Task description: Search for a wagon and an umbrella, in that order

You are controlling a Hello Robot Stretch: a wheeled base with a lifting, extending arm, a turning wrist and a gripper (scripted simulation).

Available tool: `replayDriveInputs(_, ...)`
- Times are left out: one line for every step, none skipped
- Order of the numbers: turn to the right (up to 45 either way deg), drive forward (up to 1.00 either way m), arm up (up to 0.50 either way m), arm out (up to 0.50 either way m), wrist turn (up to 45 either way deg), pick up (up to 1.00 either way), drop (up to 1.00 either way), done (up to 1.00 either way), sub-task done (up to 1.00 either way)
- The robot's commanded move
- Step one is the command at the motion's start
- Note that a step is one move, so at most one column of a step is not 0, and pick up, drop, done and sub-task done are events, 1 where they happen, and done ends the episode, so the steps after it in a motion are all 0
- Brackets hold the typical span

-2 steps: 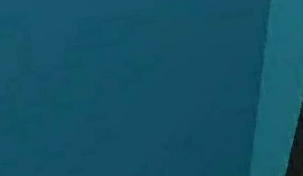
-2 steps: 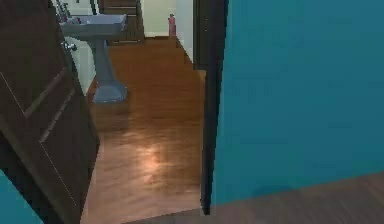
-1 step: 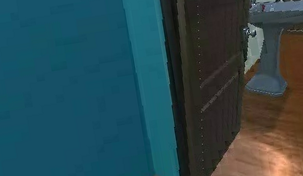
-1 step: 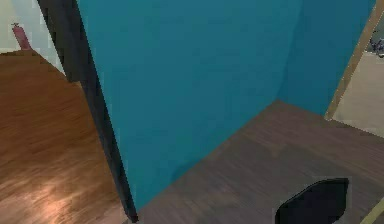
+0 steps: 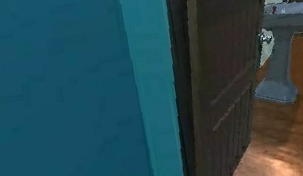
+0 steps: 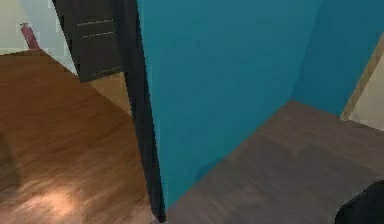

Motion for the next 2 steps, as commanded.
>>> replayDriveInputs(-45.0, 0.00, 0.00, 0.00, 0.0, 0.00, 0.00, 0.00, 0.00)
replayDriveInputs(-33.0, 0.00, 0.00, 0.00, 0.0, 0.00, 0.00, 0.00, 0.00)
